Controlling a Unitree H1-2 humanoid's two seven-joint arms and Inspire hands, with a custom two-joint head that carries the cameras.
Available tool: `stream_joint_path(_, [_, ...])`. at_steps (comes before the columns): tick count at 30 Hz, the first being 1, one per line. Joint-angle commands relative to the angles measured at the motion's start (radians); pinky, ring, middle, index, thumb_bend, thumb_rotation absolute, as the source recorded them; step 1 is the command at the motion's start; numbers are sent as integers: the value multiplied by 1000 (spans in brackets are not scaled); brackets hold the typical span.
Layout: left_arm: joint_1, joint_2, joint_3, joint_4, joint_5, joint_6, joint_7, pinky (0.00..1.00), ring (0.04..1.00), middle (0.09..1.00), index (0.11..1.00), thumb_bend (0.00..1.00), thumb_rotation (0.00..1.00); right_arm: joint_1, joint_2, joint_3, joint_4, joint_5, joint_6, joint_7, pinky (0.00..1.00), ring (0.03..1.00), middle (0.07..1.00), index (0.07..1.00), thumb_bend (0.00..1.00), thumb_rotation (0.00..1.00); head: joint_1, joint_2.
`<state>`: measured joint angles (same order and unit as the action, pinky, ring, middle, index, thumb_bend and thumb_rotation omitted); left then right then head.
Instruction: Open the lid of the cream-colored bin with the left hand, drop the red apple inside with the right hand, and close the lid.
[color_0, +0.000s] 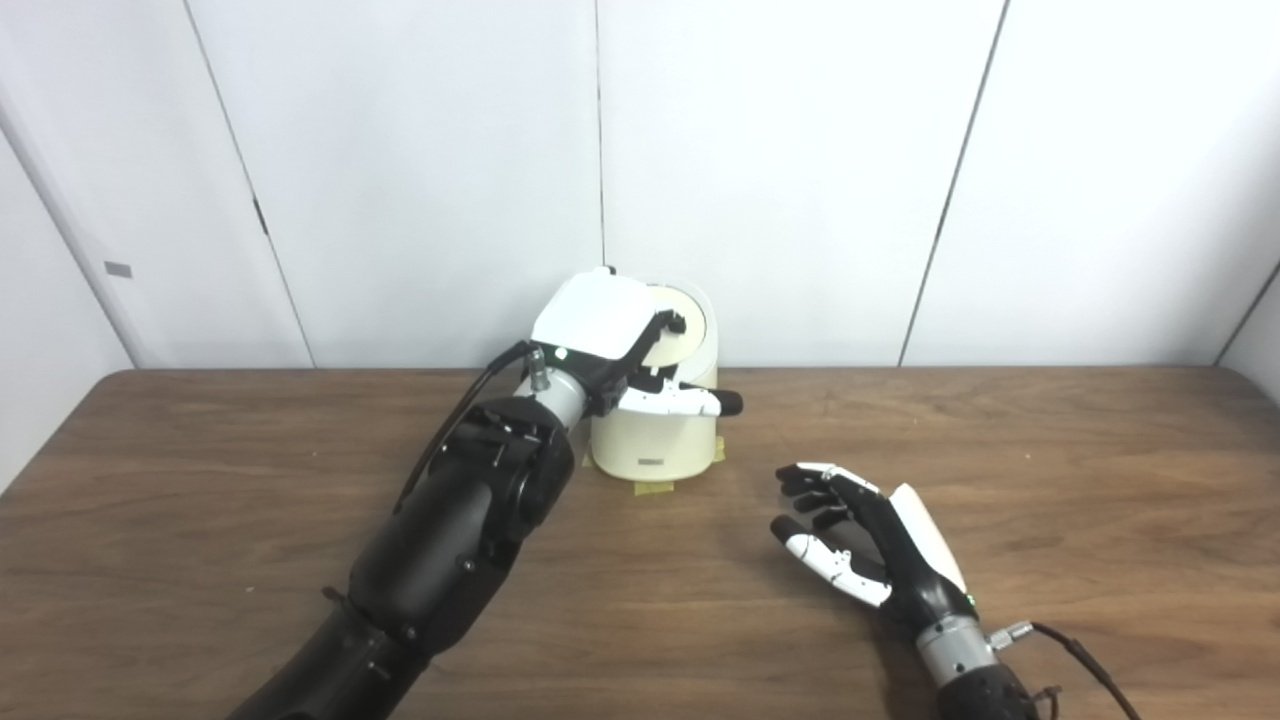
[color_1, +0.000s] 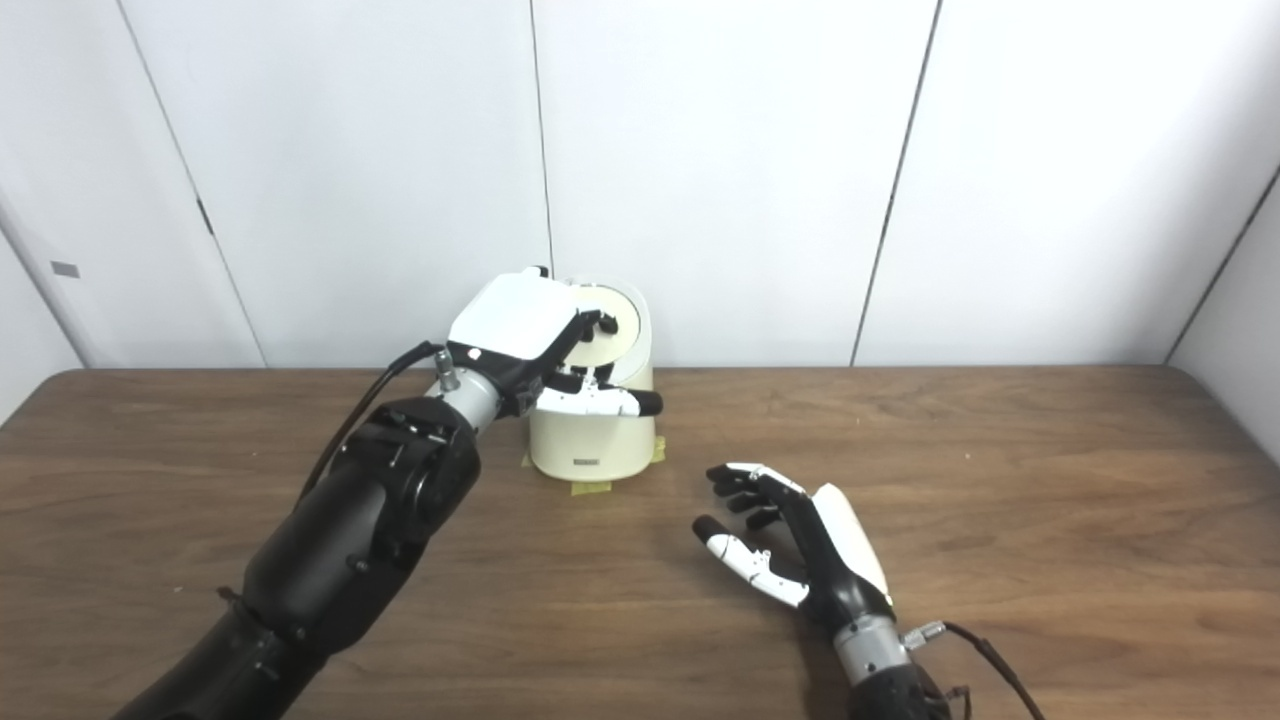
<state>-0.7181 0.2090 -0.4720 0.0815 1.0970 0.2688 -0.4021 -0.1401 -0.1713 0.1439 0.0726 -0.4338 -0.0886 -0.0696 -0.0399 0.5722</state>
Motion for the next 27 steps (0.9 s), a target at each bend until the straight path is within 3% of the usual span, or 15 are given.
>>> stream_joint_path(1, [8, -1, 24, 1, -28, 5, 22, 974, 833, 819, 833, 836, 992, -4, 1, 3, -14, 5, -11, 6, 607, 696, 723, 734, 364, 692, 0, 3])
stream_joint_path(2, [13, -11, 46, -9, -49, 2, 55, 965, 844, 830, 841, 829, 988, -4, 0, 3, -15, 6, -9, 7, 608, 697, 724, 734, 364, 694, -1, 2])
stream_joint_path(4, [22, -31, 85, -23, -88, -4, 111, 984, 959, 945, 938, 754, 969, -5, 1, 2, -14, 9, -8, 8, 609, 698, 726, 737, 360, 688, -1, 2])
stream_joint_path(6, [37, -64, 143, -36, -143, -34, 225, 984, 990, 983, 964, 691, 935, -4, 4, 3, -14, 7, -1, 7, 607, 697, 725, 737, 364, 686, -8, 0])
stream_joint_path(9, [74, -108, 228, -70, -229, -115, 400, 876, 977, 969, 940, 516, 918, -4, 8, 3, -20, 3, 12, 8, 613, 702, 730, 736, 378, 697, -7, 5])
stream_joint_path(12, [140, -141, 308, -150, -362, -199, 486, 828, 932, 934, 905, 392, 966, -6, 9, 3, -20, 5, 11, 8, 612, 703, 733, 737, 374, 698, -7, 5])
stream_joint_path(18, [326, -160, 425, -262, -748, -388, 480, 729, 824, 830, 814, 273, 920, -10, 11, -3, -15, -5, 10, -7, 608, 700, 728, 736, 361, 699, -13, 2])
stream_joint_path(21, [441, -141, 440, -291, -815, -432, 464, 703, 792, 800, 787, 230, 850, -10, 11, -9, -10, -17, -8, -29, 600, 698, 728, 737, 289, 643, -10, 4])
stream_joint_path(24, [547, -120, 448, -290, -819, -463, 467, 676, 768, 778, 762, 177, 773, -9, 14, -23, -9, -6, -28, -50, 594, 700, 726, 737, 244, 566, -9, 7])
stream_joint_path(27, [608, -110, 452, -273, -838, -479, 465, 680, 770, 779, 762, 161, 700, -7, 20, -41, -7, 14, -49, -66, 589, 698, 723, 732, 225, 453, -15, 10])
